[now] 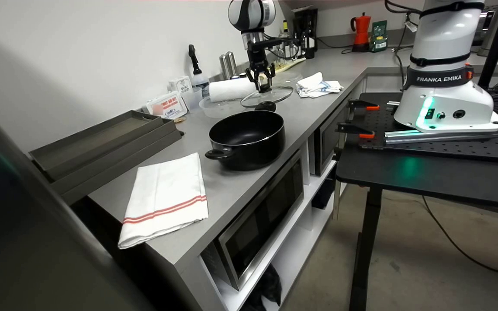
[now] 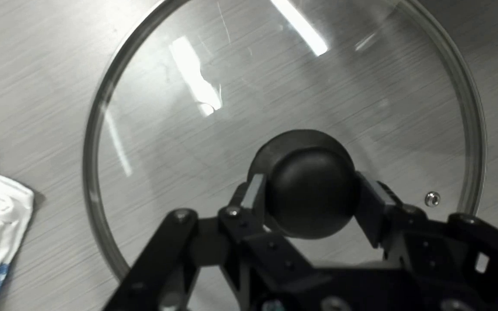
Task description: Remove the glass lid from the pot and put it on the right side of the counter.
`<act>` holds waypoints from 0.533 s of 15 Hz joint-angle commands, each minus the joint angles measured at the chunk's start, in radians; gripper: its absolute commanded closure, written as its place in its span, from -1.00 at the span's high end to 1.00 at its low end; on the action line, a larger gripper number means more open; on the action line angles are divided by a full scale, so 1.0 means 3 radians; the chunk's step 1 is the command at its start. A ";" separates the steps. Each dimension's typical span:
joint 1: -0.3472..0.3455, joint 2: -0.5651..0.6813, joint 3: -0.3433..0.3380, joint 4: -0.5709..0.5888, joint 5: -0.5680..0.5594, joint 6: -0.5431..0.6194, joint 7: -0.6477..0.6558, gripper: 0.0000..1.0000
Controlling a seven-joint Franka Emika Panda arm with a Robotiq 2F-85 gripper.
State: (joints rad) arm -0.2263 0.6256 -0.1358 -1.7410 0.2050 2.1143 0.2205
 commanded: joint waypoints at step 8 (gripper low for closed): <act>-0.0109 0.0316 0.0076 0.0308 0.0323 -0.0064 -0.0042 -0.48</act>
State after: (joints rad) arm -0.2445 0.7223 -0.1271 -1.6730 0.2654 2.1136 0.2197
